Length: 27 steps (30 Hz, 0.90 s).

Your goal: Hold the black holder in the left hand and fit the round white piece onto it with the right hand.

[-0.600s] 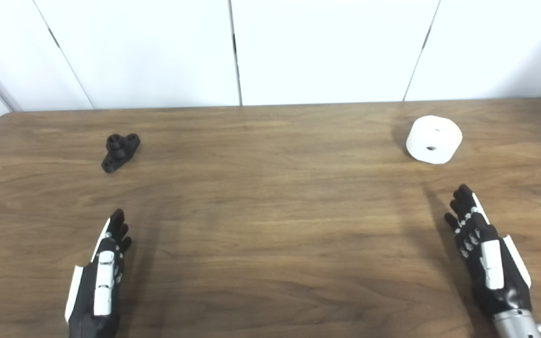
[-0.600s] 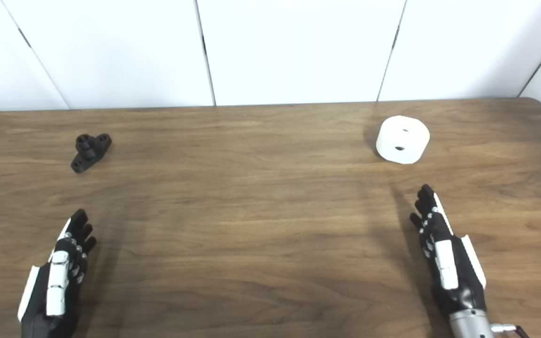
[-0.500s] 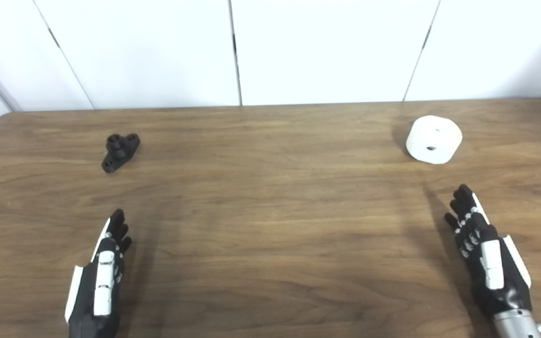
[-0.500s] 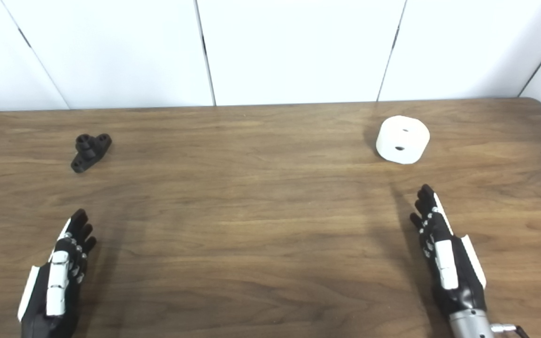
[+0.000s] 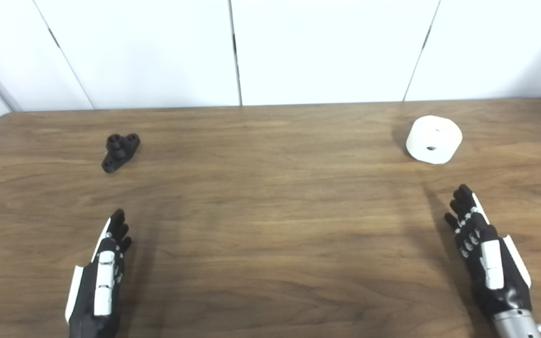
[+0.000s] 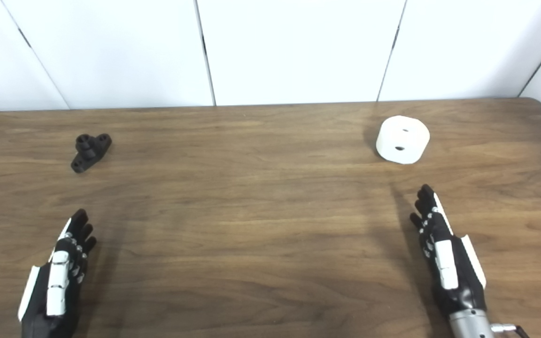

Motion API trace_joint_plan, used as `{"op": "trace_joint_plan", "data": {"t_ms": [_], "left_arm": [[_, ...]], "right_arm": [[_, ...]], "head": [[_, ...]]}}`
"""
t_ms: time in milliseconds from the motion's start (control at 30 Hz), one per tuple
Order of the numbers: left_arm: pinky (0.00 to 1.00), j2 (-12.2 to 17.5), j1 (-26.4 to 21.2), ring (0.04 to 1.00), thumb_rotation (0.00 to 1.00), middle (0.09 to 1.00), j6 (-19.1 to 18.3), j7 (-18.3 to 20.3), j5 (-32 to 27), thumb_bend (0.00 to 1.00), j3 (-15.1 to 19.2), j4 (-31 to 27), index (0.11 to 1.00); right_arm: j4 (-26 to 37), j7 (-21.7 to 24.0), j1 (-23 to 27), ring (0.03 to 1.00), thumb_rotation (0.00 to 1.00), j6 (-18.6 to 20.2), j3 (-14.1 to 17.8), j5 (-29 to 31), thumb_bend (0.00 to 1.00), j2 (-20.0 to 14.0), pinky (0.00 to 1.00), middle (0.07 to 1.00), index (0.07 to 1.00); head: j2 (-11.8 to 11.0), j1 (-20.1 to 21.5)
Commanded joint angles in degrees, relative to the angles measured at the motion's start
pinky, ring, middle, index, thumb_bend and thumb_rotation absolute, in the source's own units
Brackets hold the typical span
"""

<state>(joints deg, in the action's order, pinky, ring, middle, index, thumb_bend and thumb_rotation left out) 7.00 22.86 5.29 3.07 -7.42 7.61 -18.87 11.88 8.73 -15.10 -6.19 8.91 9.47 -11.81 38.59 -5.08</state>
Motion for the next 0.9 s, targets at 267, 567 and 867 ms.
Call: {"op": "trace_joint_plan", "data": {"t_ms": [267, 567, 867], "left_arm": [[1.00, -2.8, 0.9, 1.000, 1.00, 0.979, 3.2, -1.9, 2.5, 0.53, -2.0, 1.7, 0.948], [1.00, -2.7, 1.4, 1.000, 1.00, 0.984, 6.8, -3.0, 4.8, 0.49, -3.8, 4.3, 0.954], [1.00, -2.8, 2.0, 1.000, 1.00, 0.984, 8.8, -3.1, 4.9, 0.48, -4.8, 5.4, 0.952]], "right_arm": [[-5.0, 1.6, -0.2, 1.000, 1.00, -3.4, 0.9, 1.7, 0.64, -2.5, 1.00, 1.000, 1.000], [-6.7, 2.0, -0.3, 1.000, 1.00, -3.3, 0.9, 2.3, 0.68, -3.0, 1.00, 1.000, 1.000], [-7.8, 2.4, -0.5, 1.000, 1.00, -3.7, 1.0, 2.8, 0.72, -3.0, 1.00, 1.000, 1.000]], "head": [[-3.3, -6.2], [-6.6, -9.1], [-8.7, -10.3]]}}
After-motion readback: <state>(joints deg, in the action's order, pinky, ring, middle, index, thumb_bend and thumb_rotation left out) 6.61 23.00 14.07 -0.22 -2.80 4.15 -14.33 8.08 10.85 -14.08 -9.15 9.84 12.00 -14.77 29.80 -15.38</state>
